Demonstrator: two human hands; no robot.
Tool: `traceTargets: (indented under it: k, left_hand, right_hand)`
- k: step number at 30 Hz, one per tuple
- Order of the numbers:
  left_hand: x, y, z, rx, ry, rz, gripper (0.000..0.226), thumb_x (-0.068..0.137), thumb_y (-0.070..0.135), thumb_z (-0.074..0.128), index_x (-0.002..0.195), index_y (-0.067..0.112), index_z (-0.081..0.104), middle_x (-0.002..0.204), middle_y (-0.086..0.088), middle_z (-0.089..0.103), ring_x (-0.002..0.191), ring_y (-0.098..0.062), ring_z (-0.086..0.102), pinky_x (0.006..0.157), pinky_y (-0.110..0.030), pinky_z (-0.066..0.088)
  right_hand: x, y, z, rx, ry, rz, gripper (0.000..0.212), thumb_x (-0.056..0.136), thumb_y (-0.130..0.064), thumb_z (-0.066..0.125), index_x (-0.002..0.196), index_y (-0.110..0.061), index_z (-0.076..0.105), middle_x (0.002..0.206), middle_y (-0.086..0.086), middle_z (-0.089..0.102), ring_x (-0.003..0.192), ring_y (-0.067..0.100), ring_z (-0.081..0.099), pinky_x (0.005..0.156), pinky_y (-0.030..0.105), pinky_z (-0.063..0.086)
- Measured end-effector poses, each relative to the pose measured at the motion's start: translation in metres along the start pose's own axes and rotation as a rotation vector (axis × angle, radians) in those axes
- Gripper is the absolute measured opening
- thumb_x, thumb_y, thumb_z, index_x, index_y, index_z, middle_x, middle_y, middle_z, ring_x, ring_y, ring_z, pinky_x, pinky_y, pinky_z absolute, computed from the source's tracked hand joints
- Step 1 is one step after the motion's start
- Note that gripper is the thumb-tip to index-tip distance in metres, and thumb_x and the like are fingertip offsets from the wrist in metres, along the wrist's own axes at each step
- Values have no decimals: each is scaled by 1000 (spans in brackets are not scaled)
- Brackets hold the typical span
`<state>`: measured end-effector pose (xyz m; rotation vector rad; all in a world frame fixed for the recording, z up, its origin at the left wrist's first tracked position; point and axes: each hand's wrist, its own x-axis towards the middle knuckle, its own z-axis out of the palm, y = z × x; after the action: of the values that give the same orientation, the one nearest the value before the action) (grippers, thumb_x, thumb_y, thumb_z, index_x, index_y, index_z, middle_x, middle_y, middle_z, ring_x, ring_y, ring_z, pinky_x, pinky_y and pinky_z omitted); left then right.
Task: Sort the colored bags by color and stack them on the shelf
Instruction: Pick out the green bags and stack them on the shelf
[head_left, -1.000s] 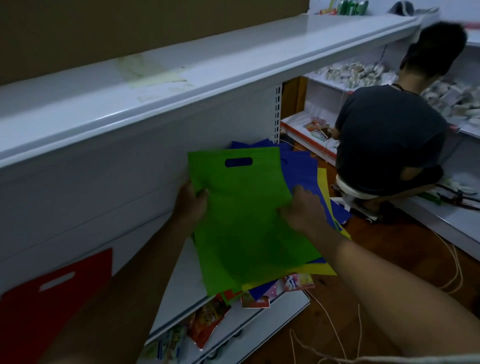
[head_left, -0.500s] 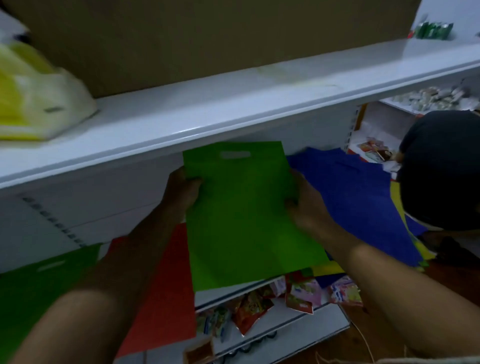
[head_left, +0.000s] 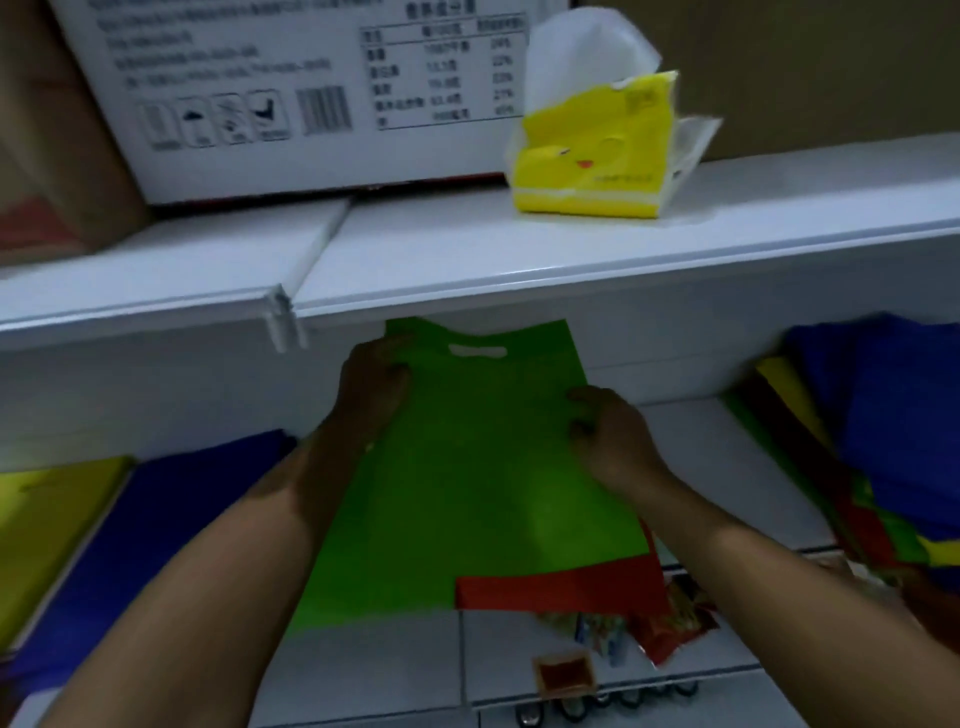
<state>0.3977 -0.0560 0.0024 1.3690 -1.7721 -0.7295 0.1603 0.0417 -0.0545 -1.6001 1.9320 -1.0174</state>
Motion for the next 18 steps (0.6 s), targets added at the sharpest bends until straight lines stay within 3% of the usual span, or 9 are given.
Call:
traceTargets:
  k: [4, 7, 9, 12, 16, 18]
  left_hand:
    - [-13, -36, -61, 17, 129, -112, 49, 89, -3, 47, 130, 20, 57, 120, -3, 60, 94, -21, 62, 74, -24, 52]
    - [-30, -59, -99, 148, 144, -168, 48, 92, 2, 48, 137, 15, 52, 138, -12, 53, 117, -28, 56, 99, -37, 48]
    - [-40, -72, -116, 233, 165, -210, 49, 93, 5, 50, 140, 14, 47, 143, -13, 47, 125, -29, 50, 105, -34, 42]
    - [-51, -89, -131, 305, 235, -211, 49, 91, 3, 53, 139, 11, 48, 143, -15, 45, 127, -30, 47, 100, -27, 38]
    - [-43, -120, -139, 308, 290, -238, 43, 91, 2, 55, 133, 11, 53, 140, -15, 46, 119, -29, 52, 81, -19, 39]
    - [-31, -142, -136, 295, 263, -287, 44, 89, 1, 57, 132, 8, 54, 138, -16, 45, 118, -31, 53, 81, -22, 43]
  right_hand:
    - [-2, -47, 46, -35, -38, -68, 42, 94, -8, 55, 136, -10, 53, 143, 11, 48, 124, 25, 52, 85, 13, 33]
    - [-7, -69, 73, -35, -68, -122, 41, 93, -8, 56, 134, -8, 55, 139, 14, 52, 124, 27, 52, 92, 17, 36]
    - [-10, -77, 88, -23, -94, -129, 40, 93, -9, 58, 133, -8, 56, 137, 14, 54, 122, 28, 54, 94, 21, 38]
    - [-12, -86, 109, -20, -137, -136, 40, 93, -10, 59, 132, -8, 56, 136, 14, 55, 121, 28, 55, 96, 23, 40]
    - [-15, -93, 141, -7, -193, -82, 45, 91, -10, 62, 135, -8, 53, 139, 12, 53, 124, 25, 52, 94, 19, 38]
    - [-14, -90, 158, -19, -224, -42, 50, 90, -13, 65, 138, -8, 51, 141, 11, 50, 126, 24, 50, 95, 18, 36]
